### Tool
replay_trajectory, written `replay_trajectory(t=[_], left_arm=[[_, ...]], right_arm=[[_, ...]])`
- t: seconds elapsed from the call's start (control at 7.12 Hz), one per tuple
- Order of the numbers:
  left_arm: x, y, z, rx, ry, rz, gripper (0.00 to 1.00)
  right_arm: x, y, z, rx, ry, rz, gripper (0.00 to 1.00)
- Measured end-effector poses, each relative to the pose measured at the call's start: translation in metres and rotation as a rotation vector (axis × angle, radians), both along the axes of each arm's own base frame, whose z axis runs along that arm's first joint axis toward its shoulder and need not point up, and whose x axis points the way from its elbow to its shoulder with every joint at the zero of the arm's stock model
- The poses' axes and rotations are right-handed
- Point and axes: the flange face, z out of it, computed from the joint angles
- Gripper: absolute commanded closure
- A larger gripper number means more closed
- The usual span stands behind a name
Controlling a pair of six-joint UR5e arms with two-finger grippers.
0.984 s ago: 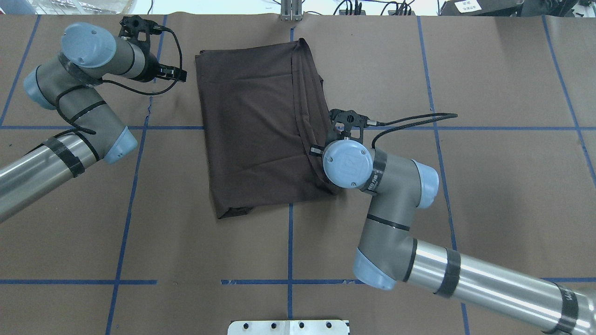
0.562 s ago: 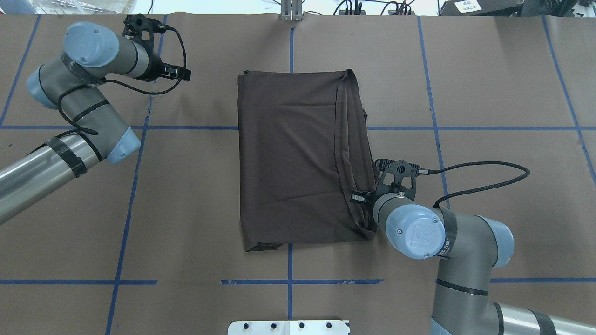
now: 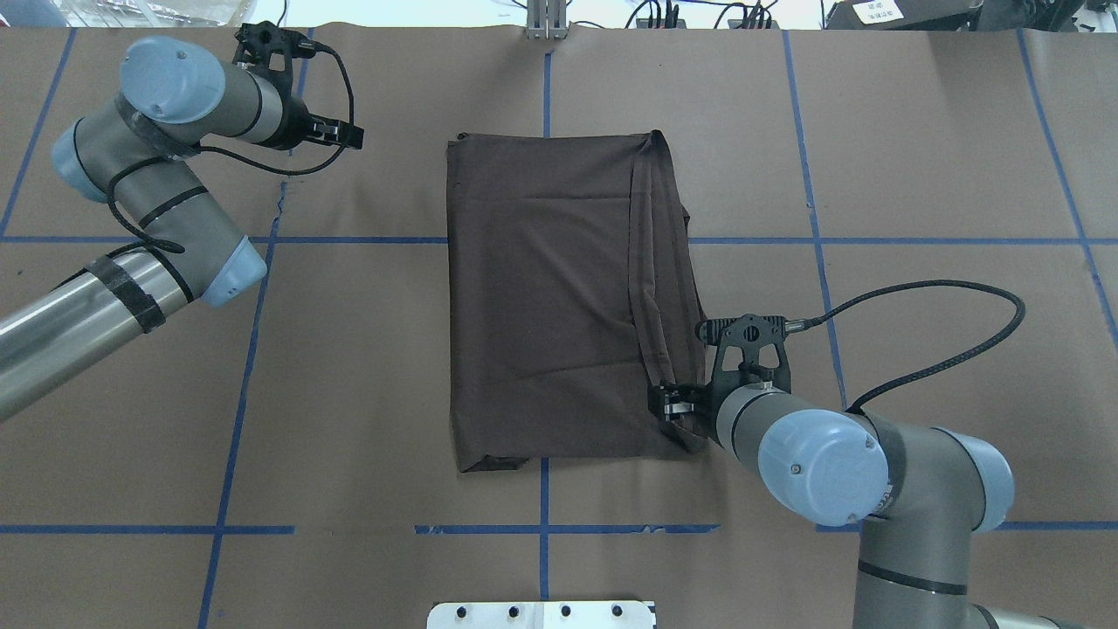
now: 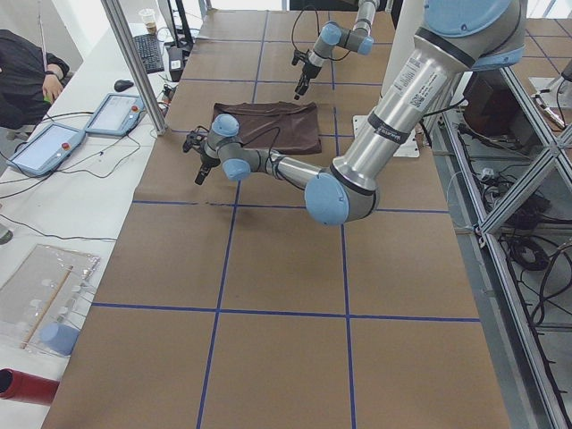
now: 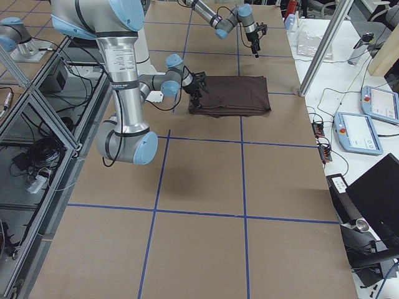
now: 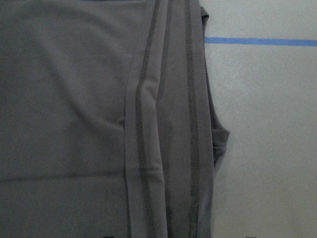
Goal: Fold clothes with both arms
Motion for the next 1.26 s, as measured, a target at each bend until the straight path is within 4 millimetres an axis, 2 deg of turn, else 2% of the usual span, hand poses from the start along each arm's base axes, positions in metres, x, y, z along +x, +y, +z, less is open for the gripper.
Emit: replay_trajectory(t=[0.28, 0.42, 0.98, 1.12, 1.26], left_arm=[[0.000, 0.001, 0.001, 0.000, 0.000, 0.000, 0.00], [0.000, 0.001, 0.001, -0.001, -0.001, 0.001, 0.00], [0.000, 0.001, 0.003, -0.002, -0.002, 0.001, 0.00], [0.000, 0.001, 0.003, -0.002, -0.001, 0.001, 0.00], [0.000, 0.001, 0.003, -0.001, -0.001, 0.001, 0.00]], right_arm=[[-0.018, 0.022, 0.002, 0.076, 0.046, -0.073, 0.57], [-0.024, 0.026, 0.004, 0.106, 0.069, -0.100, 0.68], [-0.034, 0.029, 0.014, 0.164, 0.129, -0.151, 0.89], [-0.035, 0.029, 0.014, 0.166, 0.129, -0.153, 0.89], [-0.035, 0.029, 0.013, 0.167, 0.127, -0.152, 0.95]])
